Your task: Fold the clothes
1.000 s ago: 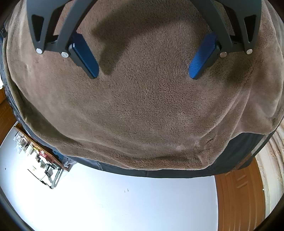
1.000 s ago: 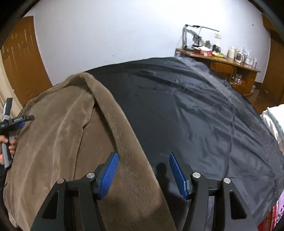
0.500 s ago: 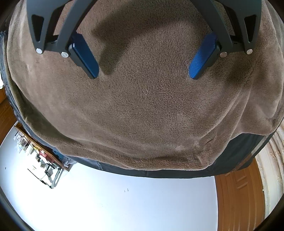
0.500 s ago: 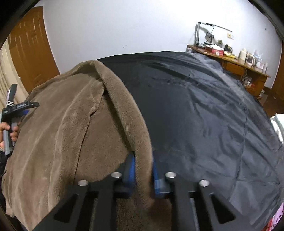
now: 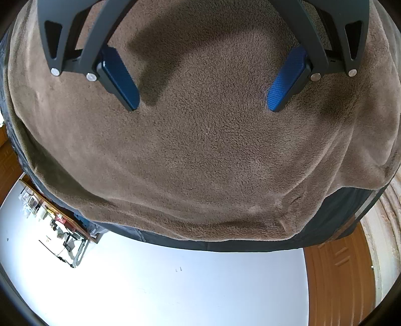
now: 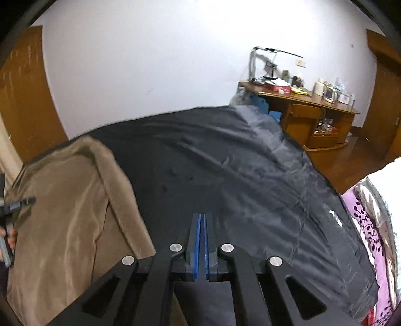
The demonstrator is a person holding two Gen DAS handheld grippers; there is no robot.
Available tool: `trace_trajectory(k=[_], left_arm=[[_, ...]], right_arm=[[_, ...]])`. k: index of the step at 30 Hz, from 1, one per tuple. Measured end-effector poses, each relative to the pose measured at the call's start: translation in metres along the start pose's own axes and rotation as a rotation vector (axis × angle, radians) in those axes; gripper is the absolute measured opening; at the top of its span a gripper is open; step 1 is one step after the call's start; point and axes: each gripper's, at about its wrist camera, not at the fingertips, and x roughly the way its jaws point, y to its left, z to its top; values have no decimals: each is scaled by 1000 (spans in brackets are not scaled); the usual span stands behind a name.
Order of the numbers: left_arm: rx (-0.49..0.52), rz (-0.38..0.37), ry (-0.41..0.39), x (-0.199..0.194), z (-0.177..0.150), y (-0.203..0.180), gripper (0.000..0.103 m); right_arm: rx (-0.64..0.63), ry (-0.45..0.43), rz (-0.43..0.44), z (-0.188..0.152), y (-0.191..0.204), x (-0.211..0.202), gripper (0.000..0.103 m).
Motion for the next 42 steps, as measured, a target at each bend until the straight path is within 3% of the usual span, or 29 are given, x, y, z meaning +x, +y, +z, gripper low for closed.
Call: trace_trajectory(k=[4, 10, 23, 24, 26, 27, 28, 36, 42], left_arm=[[6, 8, 3, 0, 0, -1, 102], [-2, -3, 1, 0, -1, 0, 102], [-6, -9, -1, -1, -2, 2, 102], [-6, -9, -1, -1, -2, 2, 102], [-6, -8, -1, -1, -2, 2, 102], [-6, -9, -1, -1, -2, 2, 102], [-6, -9, -1, -2, -2, 3, 102], [-5, -8, 0, -1, -2, 3, 102], [-4, -4, 1, -2, -2, 2, 102]], right_arm=[[-50, 45, 41, -27, 5, 5, 3], [61, 47, 145, -46, -7, 7, 3], [74, 52, 212, -66, 4, 5, 3], [70, 51, 211, -66, 5, 4, 7], [52, 50, 202, -67, 9, 3, 40], [41, 50, 196, -68, 10, 3, 81], [31, 53, 192, -70, 13, 3, 97], [-14, 48, 206, -74, 27, 3, 97], [-90, 124, 196, -79, 38, 13, 97]])
